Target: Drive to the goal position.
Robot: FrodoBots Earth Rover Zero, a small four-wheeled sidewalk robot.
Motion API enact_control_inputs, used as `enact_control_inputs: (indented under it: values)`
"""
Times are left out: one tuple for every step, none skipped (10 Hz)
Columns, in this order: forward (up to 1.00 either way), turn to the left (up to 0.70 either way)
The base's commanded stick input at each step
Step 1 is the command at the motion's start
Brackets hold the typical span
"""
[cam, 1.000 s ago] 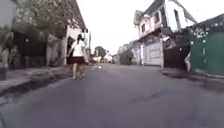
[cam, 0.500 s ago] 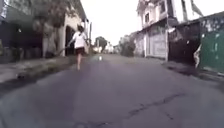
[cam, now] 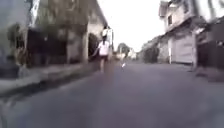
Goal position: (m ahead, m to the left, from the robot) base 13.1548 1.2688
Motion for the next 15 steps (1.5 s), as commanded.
enact_control_inputs:
  values:
    - [1.0, 0.0]
    - [1.0, 0.0]
    - [1.0, 0.0]
    - [1.0, 0.0]
    - [1.0, 0.0]
    - [1.0, 0.0]
    - [1.0, 0.0]
    - [1.0, 0.0]
    - [1.0, -0.07]
    - [1.0, -0.32]
    - [1.0, -0.4]
    - [1.0, -0.4]
    - [1.0, -0.4]
    - [1.0, -0.4]
    - [1.0, -0.4]
